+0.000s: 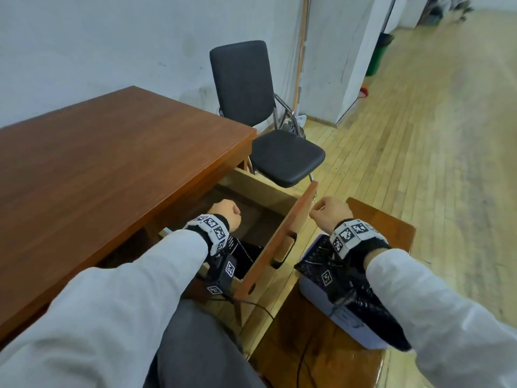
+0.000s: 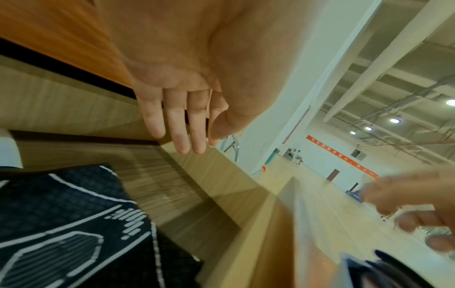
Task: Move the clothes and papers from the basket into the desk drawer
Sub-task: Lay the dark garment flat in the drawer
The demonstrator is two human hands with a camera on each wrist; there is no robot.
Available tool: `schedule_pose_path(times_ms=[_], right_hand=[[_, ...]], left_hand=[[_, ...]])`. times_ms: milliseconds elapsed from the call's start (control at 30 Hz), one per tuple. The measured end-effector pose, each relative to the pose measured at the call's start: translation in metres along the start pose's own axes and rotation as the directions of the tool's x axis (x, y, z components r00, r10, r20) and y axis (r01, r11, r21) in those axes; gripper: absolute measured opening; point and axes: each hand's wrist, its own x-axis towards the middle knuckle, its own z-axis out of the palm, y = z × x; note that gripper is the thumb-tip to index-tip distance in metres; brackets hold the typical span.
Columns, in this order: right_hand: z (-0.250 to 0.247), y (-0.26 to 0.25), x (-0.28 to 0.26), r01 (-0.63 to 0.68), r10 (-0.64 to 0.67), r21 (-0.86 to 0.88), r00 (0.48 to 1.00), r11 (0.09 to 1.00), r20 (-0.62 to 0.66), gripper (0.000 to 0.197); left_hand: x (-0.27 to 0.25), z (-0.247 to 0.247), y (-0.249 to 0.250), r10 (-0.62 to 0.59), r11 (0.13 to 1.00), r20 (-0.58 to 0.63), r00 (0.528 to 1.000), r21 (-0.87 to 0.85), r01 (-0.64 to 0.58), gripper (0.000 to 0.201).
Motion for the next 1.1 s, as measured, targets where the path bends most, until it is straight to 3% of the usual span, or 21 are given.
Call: schedule_pose_path(times_ms=[67,200,433,500,600,667,733,833,1000,1100], right_hand=[[-0.014,0.025,-0.010,-0.092,0.092,-0.039,0.996,0.995,-0.006,0.018],[-0.018,0.066,-0.024,-0.171,0.182,-0.108,0.978,0.979,0.105,0.025],[-0.010,0.082,-0.042,-0.143,0.163,-0.112,0.967,0.983,0.196,0.073],[-0.008,0.080,-0.046,-0.122,0.149,-0.135,0.966,0.983,0.210,0.070],[-0.011,0.077,-0.050,-0.113,0.140,-0.132,0.968,0.985,0.209,0.039],[-0.014,0.076,-0.053,-0.157,0.166,-0.078,0.976,0.985,0.143,0.031],[-0.017,0.075,-0.056,-0.198,0.198,0.000,0.980,0.980,-0.003,0.030],[-0.029,0.076,-0.061,-0.204,0.260,0.213,0.924,0.955,-0.279,0.025],[-0.053,0.084,-0.064,-0.023,0.347,0.506,0.754,0.862,-0.557,0.024],[-0.069,0.078,-0.064,0.158,0.272,0.548,0.737,0.822,-0.619,0.017]], left_hand=[[-0.009,0.002,0.016,0.020,1.000,-0.007,1.000,-0.007,-0.020,0.024],[-0.021,0.010,0.040,0.073,0.997,0.000,0.997,0.009,-0.073,0.027],[-0.037,0.024,0.065,0.118,0.993,0.022,0.993,0.004,-0.118,0.026],[-0.040,0.026,0.069,0.127,0.992,0.022,0.992,0.006,-0.127,0.026],[-0.046,0.028,0.073,0.142,0.990,0.029,0.989,0.001,-0.142,0.026],[-0.049,0.029,0.076,0.159,0.987,0.040,0.987,-0.015,-0.158,0.026],[-0.053,0.030,0.081,0.195,0.980,0.043,0.980,-0.043,-0.193,0.026],[-0.061,0.031,0.092,0.294,0.954,0.062,0.954,-0.078,-0.289,0.024],[-0.071,0.036,0.108,0.397,0.916,0.101,0.912,-0.114,-0.386,0.026],[-0.074,0.037,0.116,0.433,0.897,0.098,0.896,-0.145,-0.418,0.040]])
